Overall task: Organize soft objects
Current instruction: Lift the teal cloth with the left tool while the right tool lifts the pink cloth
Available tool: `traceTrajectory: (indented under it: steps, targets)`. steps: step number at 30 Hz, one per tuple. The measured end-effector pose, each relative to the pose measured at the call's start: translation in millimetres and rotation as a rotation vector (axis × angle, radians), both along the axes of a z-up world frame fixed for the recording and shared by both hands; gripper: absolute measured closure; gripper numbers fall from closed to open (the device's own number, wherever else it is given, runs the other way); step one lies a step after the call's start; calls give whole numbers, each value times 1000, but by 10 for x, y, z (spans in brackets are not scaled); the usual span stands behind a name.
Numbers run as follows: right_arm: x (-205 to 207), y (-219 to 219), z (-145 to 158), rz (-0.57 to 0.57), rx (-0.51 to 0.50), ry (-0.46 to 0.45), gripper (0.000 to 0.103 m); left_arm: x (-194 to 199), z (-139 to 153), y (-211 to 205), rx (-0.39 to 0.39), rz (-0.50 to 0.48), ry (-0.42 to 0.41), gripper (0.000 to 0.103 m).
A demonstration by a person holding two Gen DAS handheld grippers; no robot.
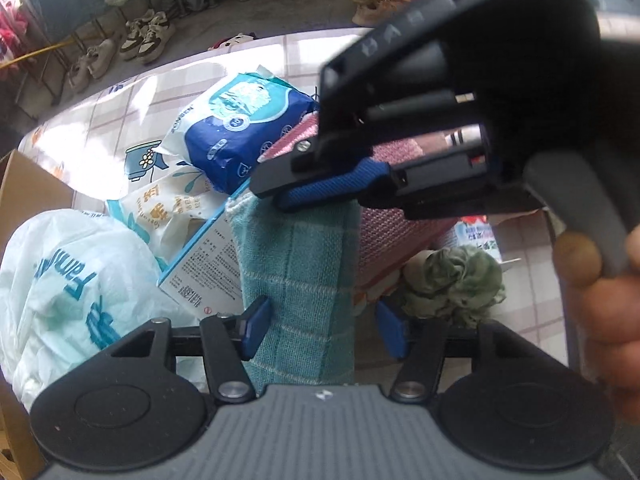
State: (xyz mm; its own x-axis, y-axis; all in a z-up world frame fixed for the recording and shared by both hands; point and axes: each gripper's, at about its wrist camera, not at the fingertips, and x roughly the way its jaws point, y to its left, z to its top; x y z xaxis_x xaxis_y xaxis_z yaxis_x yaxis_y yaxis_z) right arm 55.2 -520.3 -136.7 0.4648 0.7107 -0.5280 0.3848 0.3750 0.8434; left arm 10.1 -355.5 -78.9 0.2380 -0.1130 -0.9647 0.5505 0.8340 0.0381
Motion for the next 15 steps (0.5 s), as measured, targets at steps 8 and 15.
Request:
traceTrajectory:
  steps: [8, 15]
  targets:
    - [35, -21, -44, 19, 28, 12, 91, 76, -100, 10, 30, 50, -33, 65]
    - [-139, -226, 159, 0, 25, -71, 65, 113, -55, 132, -5, 74, -20, 77]
